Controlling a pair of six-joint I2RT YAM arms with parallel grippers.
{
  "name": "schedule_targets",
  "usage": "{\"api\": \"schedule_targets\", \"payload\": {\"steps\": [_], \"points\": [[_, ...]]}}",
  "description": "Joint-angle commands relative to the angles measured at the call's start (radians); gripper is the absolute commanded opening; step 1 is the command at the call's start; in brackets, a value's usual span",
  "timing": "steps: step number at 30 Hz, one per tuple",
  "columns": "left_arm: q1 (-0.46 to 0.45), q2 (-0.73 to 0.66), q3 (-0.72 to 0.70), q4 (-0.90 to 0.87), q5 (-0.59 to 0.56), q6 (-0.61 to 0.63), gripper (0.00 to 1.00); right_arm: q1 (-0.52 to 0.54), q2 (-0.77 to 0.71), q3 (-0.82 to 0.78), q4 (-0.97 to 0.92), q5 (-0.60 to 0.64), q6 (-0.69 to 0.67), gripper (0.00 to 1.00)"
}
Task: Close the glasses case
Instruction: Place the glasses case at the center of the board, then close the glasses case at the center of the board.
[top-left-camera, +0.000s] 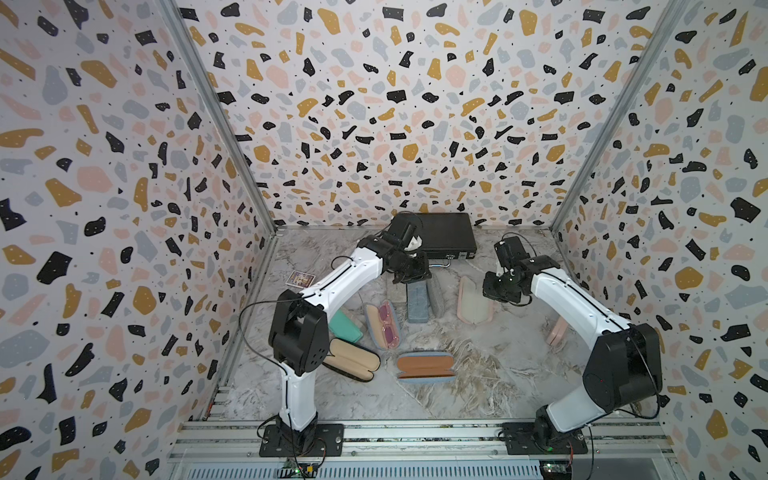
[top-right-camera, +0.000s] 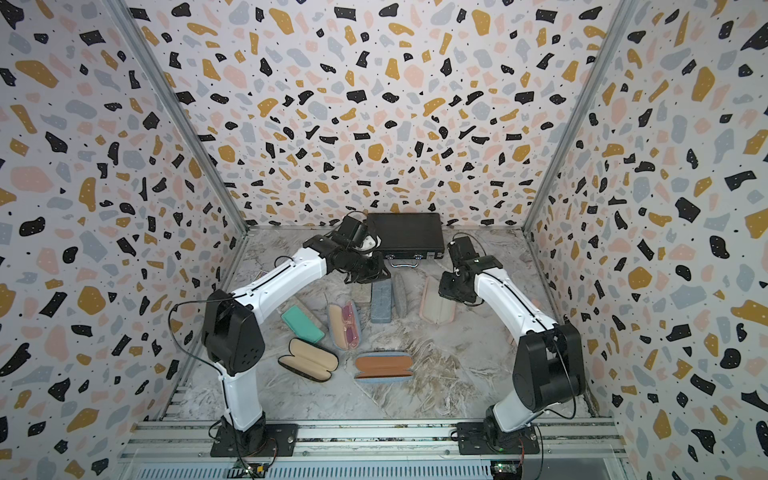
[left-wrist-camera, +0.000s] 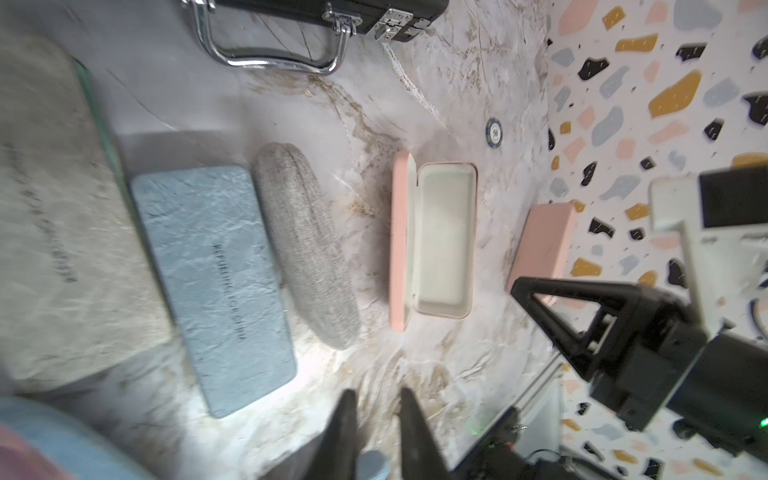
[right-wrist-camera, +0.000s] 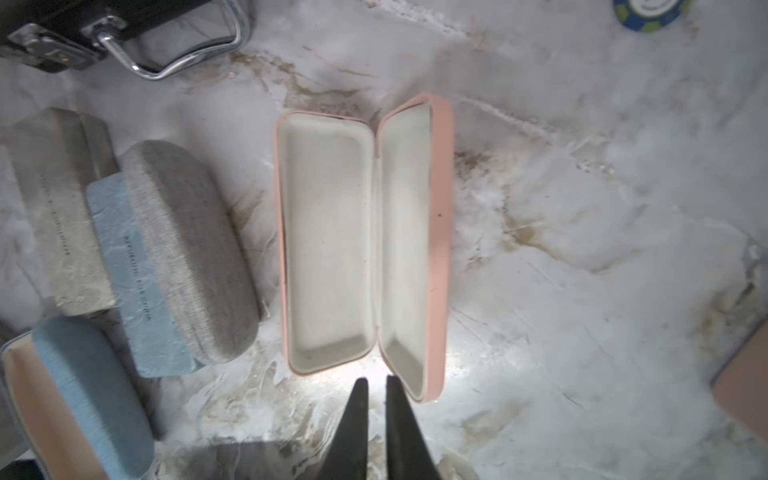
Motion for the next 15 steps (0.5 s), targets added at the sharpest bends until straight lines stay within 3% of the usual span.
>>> {"api": "schedule_targets", "payload": {"steps": [1,15], "points": [[-0.029,0.075,0.118,-0.094,0.016,0.036,0.0,-0.042,-0.031,-0.022,-0.04,0.02,-0.015,0.03],[-0.086,0.4,0.509,-0.356,-0.029,0.113,0.0,-0.16,0.043,-0.072,0.018,-0.035,-0.051,0.0]]}}
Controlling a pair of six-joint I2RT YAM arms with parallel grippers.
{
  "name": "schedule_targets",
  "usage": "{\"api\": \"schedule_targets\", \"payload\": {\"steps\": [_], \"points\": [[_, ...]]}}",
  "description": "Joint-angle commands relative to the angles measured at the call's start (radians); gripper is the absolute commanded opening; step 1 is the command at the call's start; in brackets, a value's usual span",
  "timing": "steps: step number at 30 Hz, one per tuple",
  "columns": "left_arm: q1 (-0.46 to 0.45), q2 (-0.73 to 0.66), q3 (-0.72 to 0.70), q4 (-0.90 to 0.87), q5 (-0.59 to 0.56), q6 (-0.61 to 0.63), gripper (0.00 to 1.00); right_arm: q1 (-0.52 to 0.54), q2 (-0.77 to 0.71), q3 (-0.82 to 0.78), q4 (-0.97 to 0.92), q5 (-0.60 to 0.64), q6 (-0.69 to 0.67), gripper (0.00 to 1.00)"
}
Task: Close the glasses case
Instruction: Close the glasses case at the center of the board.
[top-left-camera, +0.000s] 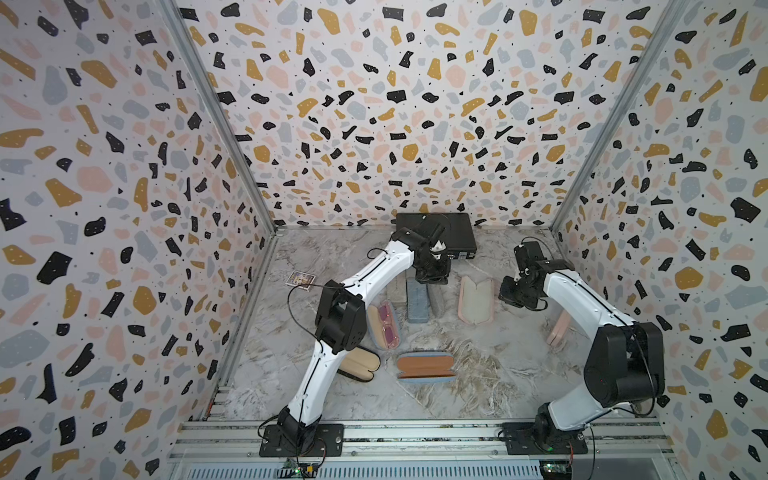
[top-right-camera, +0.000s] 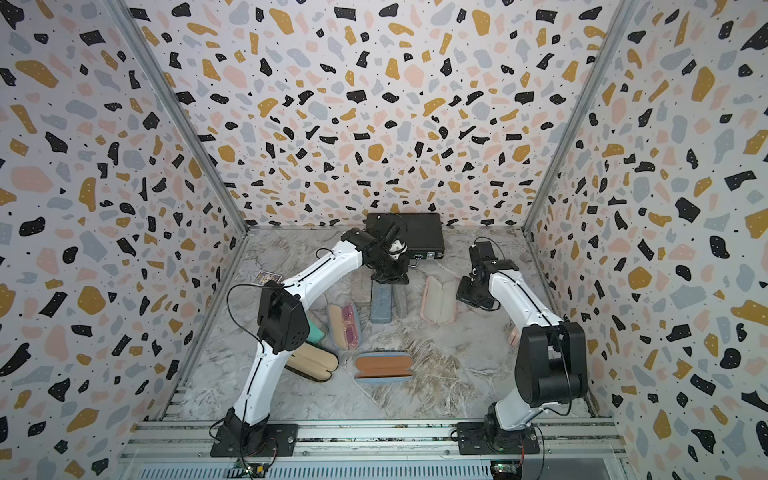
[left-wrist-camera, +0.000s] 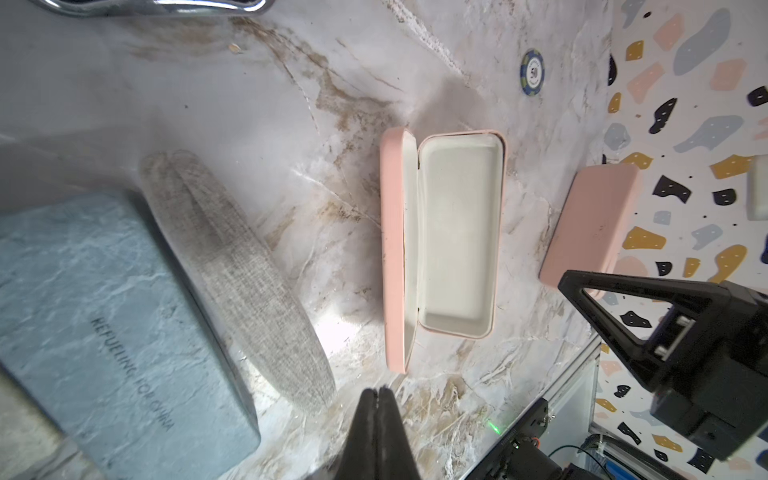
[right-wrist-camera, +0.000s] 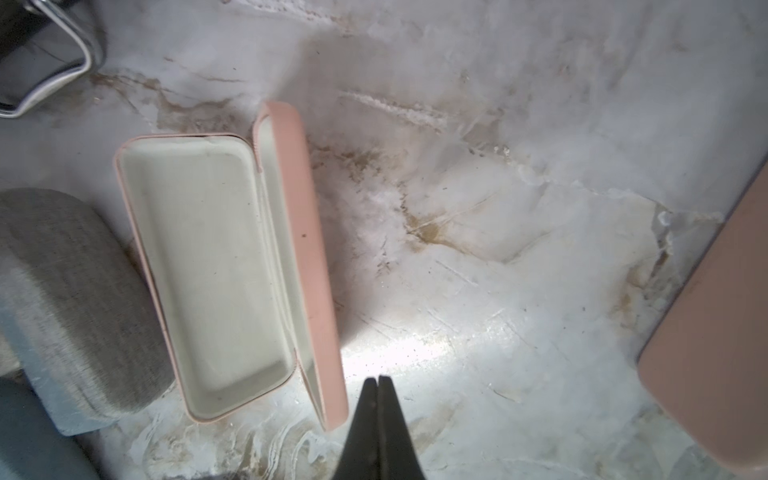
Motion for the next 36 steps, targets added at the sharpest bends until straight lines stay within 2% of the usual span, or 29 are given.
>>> {"api": "schedule_targets", "payload": {"steps": [1,16,36], "points": [[-0.011,0.047,0.06,-0.096,-0.021,0.038,0.0,-0.015,0.024,-0.013,0.015,-0.022,-0.018,0.0],[-0.037,0.182,0.167,-0.128,-0.015,0.048,0.0,-0.03,0.112,-0.029,0.073,-0.07,-0.038,0.01],[-0.064,0.289,0.256,-0.08,0.05,0.004,0.0,-0.03,0.187,-0.009,0.107,-0.154,-0.076,0.04]]}}
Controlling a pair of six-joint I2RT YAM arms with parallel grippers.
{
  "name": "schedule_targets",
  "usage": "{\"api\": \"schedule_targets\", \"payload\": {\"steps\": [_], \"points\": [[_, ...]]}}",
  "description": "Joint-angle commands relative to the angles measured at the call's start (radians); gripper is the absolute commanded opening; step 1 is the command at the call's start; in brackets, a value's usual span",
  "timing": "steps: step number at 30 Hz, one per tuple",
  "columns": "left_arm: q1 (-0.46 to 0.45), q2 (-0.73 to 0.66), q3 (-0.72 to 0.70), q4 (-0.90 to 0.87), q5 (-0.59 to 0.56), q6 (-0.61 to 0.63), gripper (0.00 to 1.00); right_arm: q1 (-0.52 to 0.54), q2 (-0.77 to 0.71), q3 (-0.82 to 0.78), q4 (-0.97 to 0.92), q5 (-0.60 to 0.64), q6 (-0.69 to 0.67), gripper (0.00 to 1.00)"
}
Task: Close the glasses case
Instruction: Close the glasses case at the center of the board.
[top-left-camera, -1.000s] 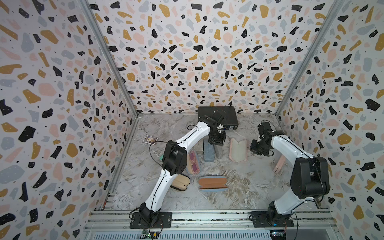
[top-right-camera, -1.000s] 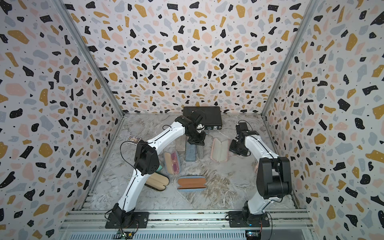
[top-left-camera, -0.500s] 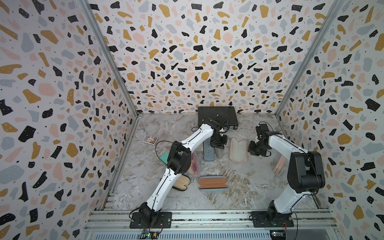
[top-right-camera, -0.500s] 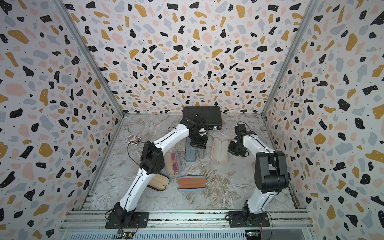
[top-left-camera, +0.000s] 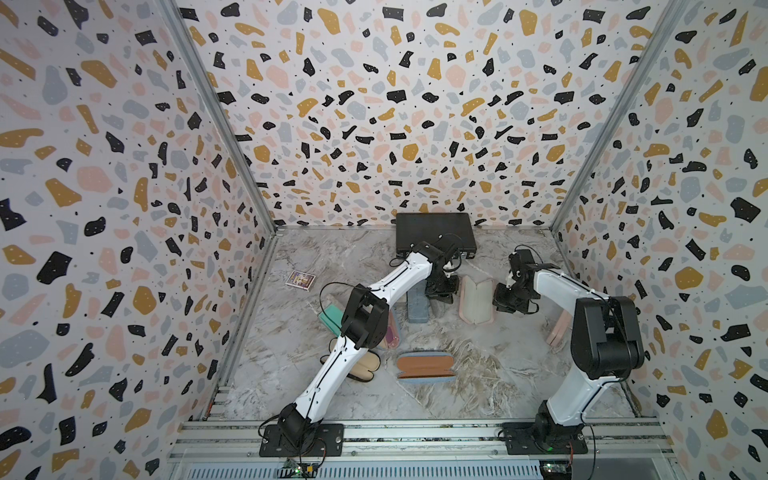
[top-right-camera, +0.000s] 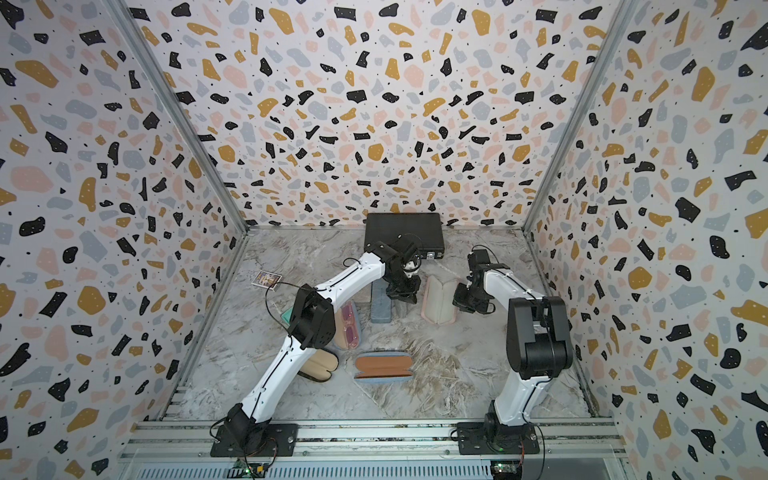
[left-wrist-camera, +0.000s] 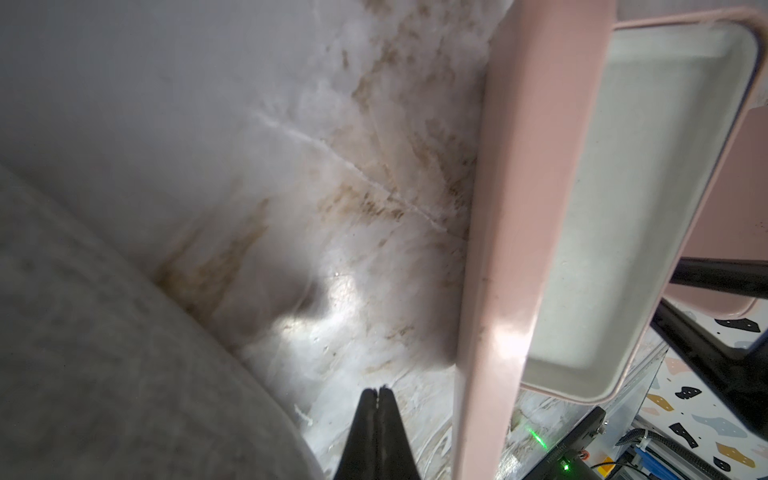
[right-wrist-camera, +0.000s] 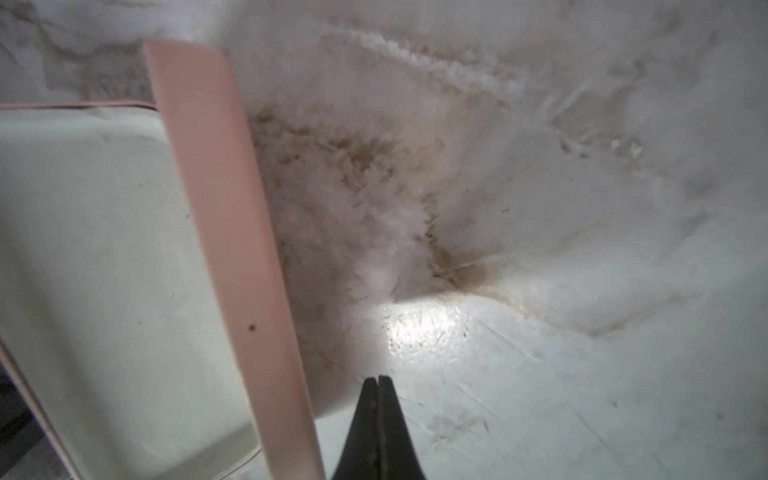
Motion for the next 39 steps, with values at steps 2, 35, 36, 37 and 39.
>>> {"api": "schedule_targets", "payload": {"steps": [2,35,36,37,39], "points": [[-0.013,0.015,0.036,0.031,0.035,-0.019,0.0,-0.005,0.007,0.014,-0.001,-0.037,-0.026,0.04],[-0.074,-0.013,0.04,0.115,0.091,-0.073,0.0,0.064,0.037,0.113,-0.052,-0.189,-0.142,0.06],[-0.075,-0.014,0.039,0.115,0.091,-0.072,0.0,0.067,0.039,0.116,-0.054,-0.189,-0.146,0.06],[-0.077,-0.014,0.037,0.115,0.092,-0.072,0.0,0.07,0.041,0.117,-0.055,-0.189,-0.147,0.06],[-0.077,-0.018,0.035,0.116,0.094,-0.072,0.0,0.074,0.043,0.117,-0.056,-0.191,-0.149,0.06]]}}
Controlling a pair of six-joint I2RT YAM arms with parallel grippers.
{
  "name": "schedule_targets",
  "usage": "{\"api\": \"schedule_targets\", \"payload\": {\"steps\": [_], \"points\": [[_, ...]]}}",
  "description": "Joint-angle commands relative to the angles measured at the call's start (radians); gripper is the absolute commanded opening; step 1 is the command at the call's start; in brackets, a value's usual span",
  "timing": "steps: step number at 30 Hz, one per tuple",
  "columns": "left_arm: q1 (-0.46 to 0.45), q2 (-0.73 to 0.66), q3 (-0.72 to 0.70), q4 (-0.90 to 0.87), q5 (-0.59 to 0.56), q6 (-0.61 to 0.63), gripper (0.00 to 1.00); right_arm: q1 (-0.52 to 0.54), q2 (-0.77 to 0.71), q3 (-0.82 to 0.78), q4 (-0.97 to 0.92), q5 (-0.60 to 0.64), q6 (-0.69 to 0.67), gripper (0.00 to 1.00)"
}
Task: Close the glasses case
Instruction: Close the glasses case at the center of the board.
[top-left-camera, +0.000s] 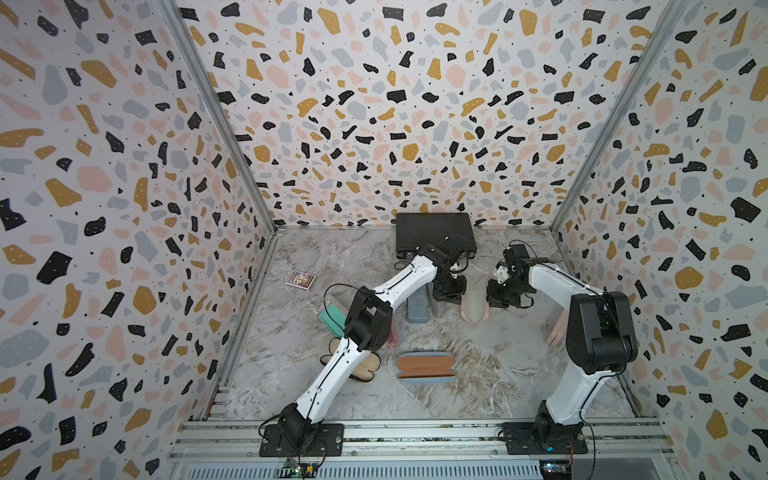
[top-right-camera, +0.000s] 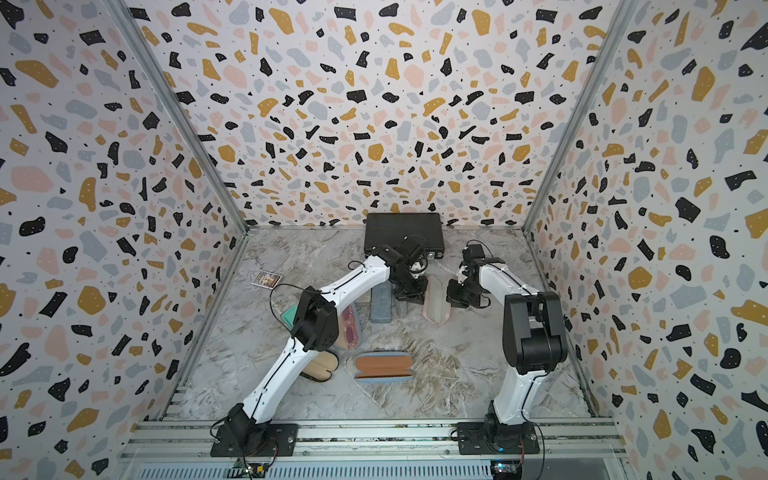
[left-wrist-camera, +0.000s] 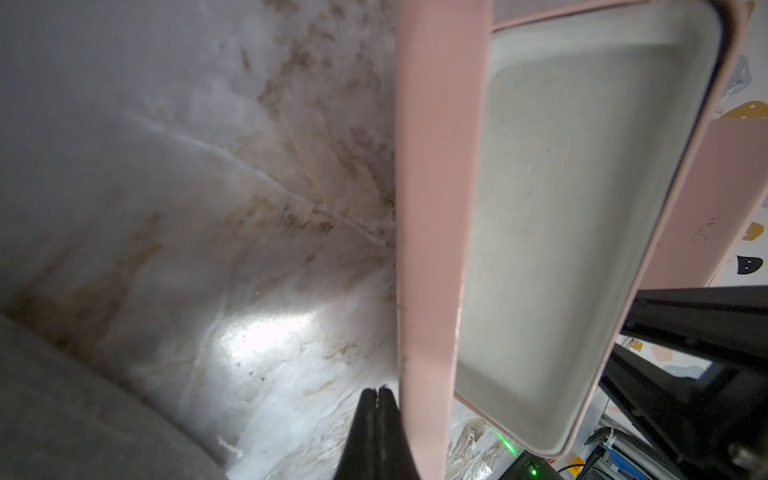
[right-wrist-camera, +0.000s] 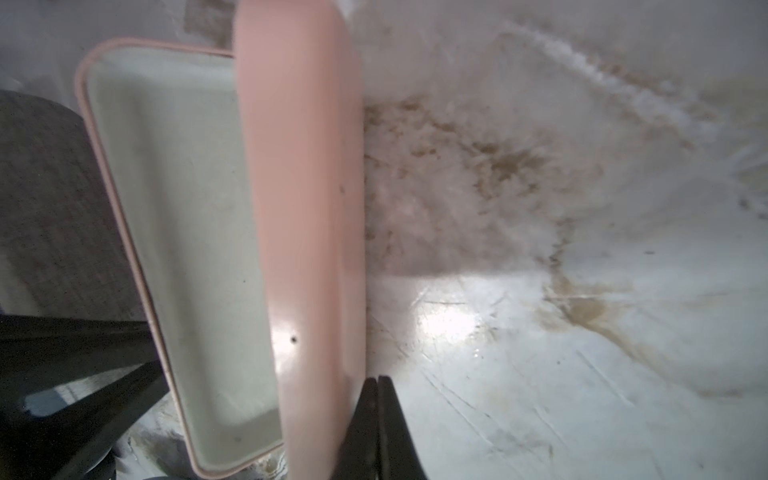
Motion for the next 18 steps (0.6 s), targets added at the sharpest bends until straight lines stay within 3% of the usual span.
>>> {"api": "schedule_targets", "payload": {"steps": [1,18], "points": [[-0.044,-0.023,0.028,0.057,0.061,-0.001,0.0,0.032,0.006,0.031,-0.015,-0.067,-0.024,0.06],[-0.051,-0.051,-0.004,0.072,0.061,-0.003,0.0,0.056,0.001,0.051,-0.031,-0.059,-0.038,0.06]]}}
